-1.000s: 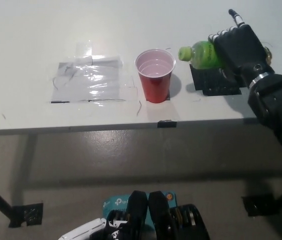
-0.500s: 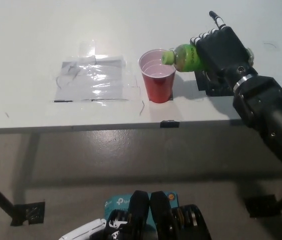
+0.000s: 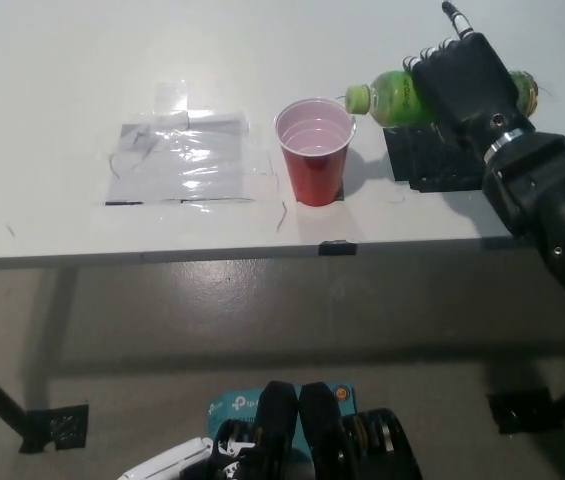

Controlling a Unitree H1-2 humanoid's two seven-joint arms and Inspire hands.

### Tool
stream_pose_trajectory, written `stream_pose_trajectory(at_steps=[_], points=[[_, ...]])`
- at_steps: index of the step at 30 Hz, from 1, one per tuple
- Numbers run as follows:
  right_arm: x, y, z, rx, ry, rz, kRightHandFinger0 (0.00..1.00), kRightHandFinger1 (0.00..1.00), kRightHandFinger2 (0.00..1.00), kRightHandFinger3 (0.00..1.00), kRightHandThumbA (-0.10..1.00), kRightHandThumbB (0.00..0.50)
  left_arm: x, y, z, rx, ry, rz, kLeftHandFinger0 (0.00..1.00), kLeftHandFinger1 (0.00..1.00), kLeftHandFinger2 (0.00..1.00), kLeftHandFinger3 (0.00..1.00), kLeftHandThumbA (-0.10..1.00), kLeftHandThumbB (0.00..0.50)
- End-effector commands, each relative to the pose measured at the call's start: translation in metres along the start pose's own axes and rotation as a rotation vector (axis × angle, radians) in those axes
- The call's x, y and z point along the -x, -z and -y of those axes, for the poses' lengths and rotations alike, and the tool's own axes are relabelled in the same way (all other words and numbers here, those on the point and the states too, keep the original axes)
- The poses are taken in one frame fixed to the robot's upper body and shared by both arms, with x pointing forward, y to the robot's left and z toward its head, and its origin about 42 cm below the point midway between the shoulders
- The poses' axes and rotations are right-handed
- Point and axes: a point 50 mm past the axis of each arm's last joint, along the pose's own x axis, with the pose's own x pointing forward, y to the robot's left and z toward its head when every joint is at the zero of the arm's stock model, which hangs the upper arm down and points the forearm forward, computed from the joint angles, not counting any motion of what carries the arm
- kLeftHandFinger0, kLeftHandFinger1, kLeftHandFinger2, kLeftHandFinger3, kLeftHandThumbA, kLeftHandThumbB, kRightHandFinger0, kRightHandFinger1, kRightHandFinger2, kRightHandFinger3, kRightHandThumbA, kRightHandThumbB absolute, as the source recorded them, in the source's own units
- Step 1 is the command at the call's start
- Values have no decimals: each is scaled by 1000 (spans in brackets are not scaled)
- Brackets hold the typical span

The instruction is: The robot uses its right hand to pick up a bottle kept in the middle of the desk and tilt it into a cup kept next to it to pour water out

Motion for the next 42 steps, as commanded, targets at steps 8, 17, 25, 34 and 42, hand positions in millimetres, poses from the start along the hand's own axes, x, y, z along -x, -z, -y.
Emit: stream_pose_trajectory(at_steps=[8, 17, 25, 34, 42], points=[[-32, -2, 64, 84, 196, -26, 732, 0, 0, 1, -86, 76, 1, -6, 1, -16, 35, 39, 1000, 1000, 1000, 1000, 361, 500], [-33, 8, 64, 143, 145, -30, 976, 232, 111, 84, -78, 62, 3, -7, 2, -21, 26, 29, 1000, 1000, 1000, 1000, 383, 500], [-31, 20, 66, 321, 179, 18, 944, 98, 0, 9, 2, 43, 3, -6, 1, -20, 24, 27, 1000, 1000, 1000, 1000, 375, 500], [-35, 9, 66, 379, 233, 64, 696, 27, 0, 0, 49, 106, 3, -7, 0, -21, 25, 18, 1000, 1000, 1000, 1000, 384, 500], [-40, -10, 74, 386, 228, 84, 835, 252, 37, 29, 180, 148, 4, -10, 0, -29, 26, 21, 1000, 1000, 1000, 1000, 379, 500]])
